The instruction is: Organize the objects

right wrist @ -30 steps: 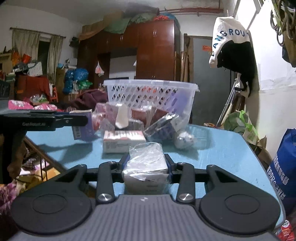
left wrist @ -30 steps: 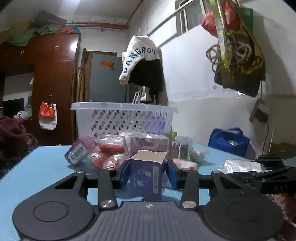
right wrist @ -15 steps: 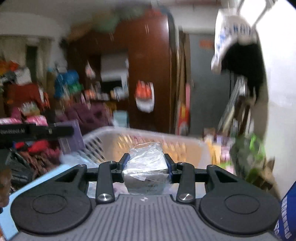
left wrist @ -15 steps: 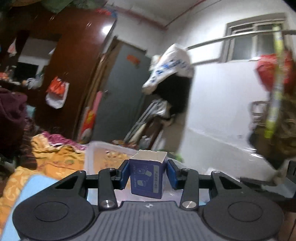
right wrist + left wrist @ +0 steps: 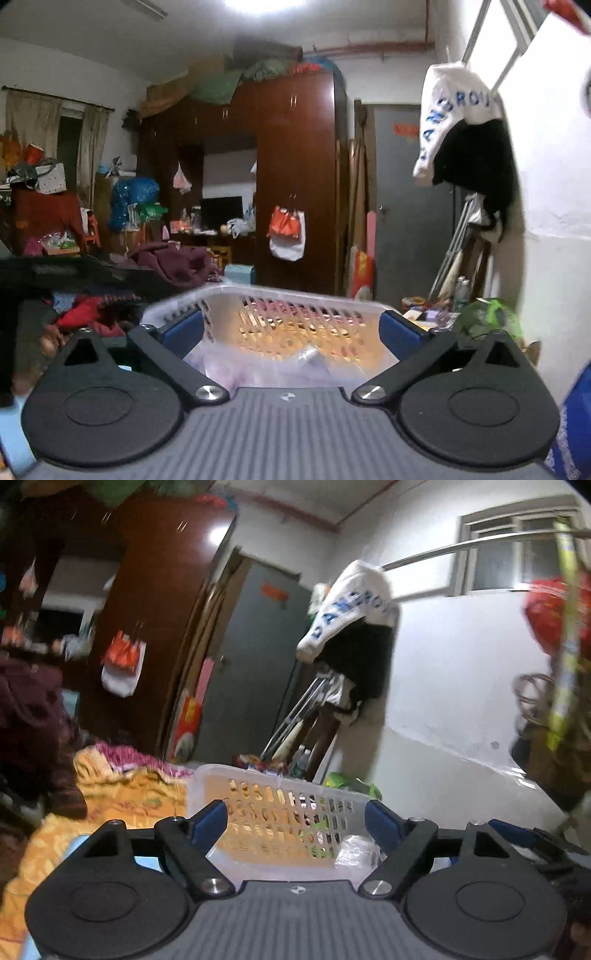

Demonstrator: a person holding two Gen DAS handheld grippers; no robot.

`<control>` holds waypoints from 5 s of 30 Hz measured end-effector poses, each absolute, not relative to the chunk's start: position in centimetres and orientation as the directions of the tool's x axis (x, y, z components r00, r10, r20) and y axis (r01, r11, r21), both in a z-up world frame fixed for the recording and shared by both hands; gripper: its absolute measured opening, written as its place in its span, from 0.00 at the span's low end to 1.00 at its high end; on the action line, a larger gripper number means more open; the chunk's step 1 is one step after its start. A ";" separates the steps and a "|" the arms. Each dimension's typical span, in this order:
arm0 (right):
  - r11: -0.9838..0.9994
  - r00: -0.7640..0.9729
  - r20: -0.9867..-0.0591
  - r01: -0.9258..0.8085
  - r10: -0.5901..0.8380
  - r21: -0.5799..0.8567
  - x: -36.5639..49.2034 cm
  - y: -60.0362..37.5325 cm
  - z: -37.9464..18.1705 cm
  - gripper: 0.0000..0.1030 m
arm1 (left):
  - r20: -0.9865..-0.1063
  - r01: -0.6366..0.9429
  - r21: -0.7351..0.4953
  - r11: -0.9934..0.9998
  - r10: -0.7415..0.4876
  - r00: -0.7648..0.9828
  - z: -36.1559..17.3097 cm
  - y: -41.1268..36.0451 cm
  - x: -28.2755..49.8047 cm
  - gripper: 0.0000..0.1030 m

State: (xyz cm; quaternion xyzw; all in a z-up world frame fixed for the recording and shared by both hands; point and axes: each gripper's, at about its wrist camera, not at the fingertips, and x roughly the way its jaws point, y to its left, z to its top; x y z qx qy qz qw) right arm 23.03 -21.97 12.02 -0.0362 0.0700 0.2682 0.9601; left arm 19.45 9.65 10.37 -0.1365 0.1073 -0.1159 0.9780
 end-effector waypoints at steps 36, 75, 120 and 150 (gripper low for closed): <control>0.887 0.846 -0.266 -0.438 0.462 0.149 22.3 -28.8 3.4 0.49 | -0.370 0.234 -0.064 0.970 -0.241 0.897 1.1 4.5 12.8 0.43; 0.831 0.783 -0.299 -0.552 0.545 0.068 29.4 -17.2 15.2 0.94 | -0.263 0.159 -0.351 0.923 -0.260 0.929 12.2 6.3 25.7 0.74; 0.821 0.658 -0.509 -0.530 0.555 0.210 26.8 -26.5 3.0 0.45 | -0.328 0.338 -0.229 0.913 -0.399 0.856 0.6 0.9 16.4 0.71; 0.798 0.786 -0.151 -0.576 0.600 0.176 21.7 -27.0 6.9 0.37 | -0.178 0.359 -0.340 0.869 -0.434 0.883 2.8 4.0 15.2 0.71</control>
